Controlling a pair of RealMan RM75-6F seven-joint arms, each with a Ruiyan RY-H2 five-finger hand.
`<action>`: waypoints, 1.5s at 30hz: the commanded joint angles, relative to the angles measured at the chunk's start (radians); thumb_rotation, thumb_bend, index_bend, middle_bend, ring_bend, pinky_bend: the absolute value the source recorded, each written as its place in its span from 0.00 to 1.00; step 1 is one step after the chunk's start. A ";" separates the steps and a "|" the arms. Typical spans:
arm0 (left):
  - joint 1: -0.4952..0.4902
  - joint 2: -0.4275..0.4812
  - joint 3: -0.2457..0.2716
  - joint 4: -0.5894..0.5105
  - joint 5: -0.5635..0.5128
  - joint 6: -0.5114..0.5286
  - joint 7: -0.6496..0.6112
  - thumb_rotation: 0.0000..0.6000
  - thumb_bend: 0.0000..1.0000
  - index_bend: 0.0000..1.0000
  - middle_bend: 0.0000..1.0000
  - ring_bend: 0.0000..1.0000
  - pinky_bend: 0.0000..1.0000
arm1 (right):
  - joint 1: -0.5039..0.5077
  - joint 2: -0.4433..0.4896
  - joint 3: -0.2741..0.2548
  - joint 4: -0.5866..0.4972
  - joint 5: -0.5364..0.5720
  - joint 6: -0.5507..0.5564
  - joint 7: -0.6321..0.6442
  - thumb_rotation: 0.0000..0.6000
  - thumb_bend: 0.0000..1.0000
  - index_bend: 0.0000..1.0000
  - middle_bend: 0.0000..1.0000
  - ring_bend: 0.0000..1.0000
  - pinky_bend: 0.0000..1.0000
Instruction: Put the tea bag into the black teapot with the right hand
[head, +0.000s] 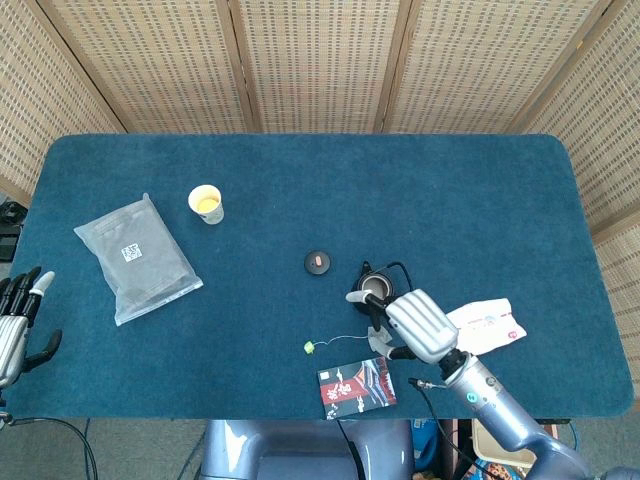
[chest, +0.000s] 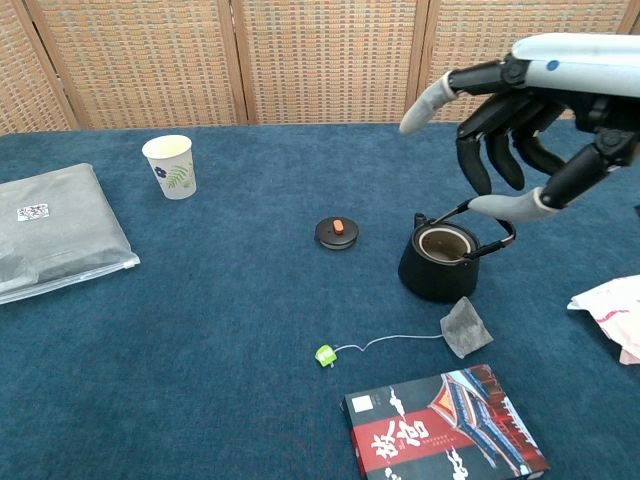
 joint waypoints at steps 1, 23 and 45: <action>-0.001 0.002 -0.001 0.000 -0.002 -0.001 0.000 1.00 0.41 0.00 0.00 0.00 0.00 | 0.050 -0.038 0.024 0.014 0.063 -0.049 -0.022 1.00 0.44 0.31 0.77 0.77 0.87; -0.023 0.003 -0.019 0.003 -0.038 -0.033 0.019 1.00 0.41 0.00 0.00 0.00 0.00 | 0.222 -0.275 -0.014 0.196 0.311 -0.118 -0.235 1.00 0.44 0.45 0.97 1.00 1.00; -0.030 -0.001 -0.024 0.011 -0.059 -0.045 0.020 1.00 0.41 0.00 0.00 0.00 0.00 | 0.267 -0.433 -0.085 0.335 0.358 -0.080 -0.350 1.00 0.44 0.50 0.98 1.00 1.00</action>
